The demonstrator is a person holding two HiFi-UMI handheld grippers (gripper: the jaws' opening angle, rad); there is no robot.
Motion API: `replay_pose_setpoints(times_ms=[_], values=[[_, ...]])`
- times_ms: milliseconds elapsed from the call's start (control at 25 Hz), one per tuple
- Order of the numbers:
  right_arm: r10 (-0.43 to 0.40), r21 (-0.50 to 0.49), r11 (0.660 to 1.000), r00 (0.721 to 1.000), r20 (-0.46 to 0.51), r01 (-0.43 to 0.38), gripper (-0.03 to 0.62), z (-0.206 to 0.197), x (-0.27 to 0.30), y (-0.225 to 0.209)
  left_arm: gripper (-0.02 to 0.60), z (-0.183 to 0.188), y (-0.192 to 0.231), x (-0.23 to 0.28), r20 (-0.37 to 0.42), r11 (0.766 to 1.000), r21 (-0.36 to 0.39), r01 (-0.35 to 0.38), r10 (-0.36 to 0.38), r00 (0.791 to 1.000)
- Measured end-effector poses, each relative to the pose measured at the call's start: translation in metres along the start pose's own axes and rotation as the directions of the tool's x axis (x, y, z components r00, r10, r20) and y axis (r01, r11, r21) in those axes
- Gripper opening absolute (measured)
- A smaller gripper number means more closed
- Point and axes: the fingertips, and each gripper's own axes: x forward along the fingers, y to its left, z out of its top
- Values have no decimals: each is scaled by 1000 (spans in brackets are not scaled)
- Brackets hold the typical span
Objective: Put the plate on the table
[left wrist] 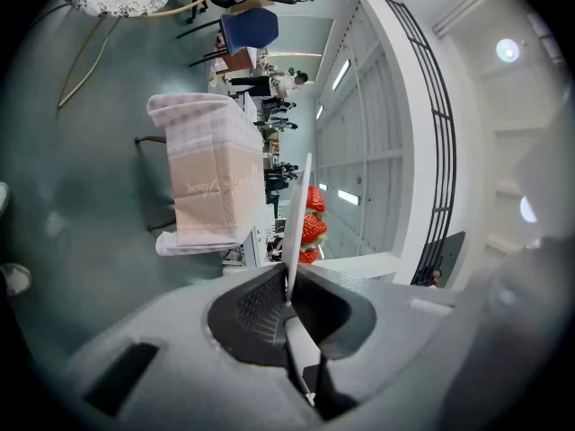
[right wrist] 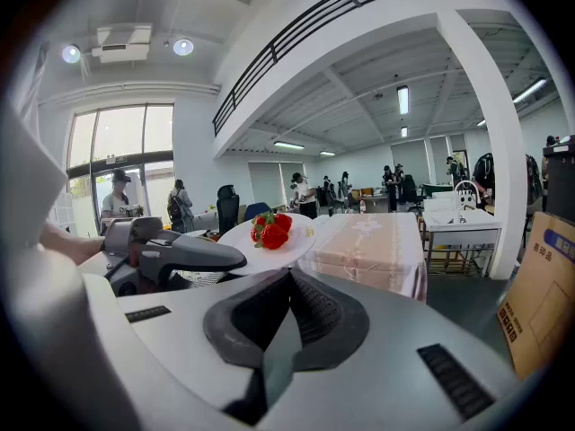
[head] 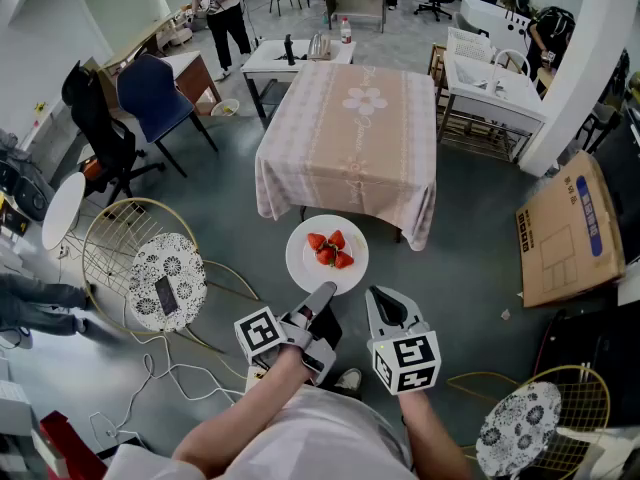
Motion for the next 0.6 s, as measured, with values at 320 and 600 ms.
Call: replay_pose_setpoints(times_ms=[320, 600], values=[[-10, 10, 1000, 1000, -22, 10, 3, -8, 8, 3, 20, 6, 6, -3, -9, 1000, -12, -16, 16, 1000], [-45, 36, 998, 998, -38, 46, 5, -6, 37, -4, 20, 34, 16, 15, -44, 999, -29, -30, 29, 999]])
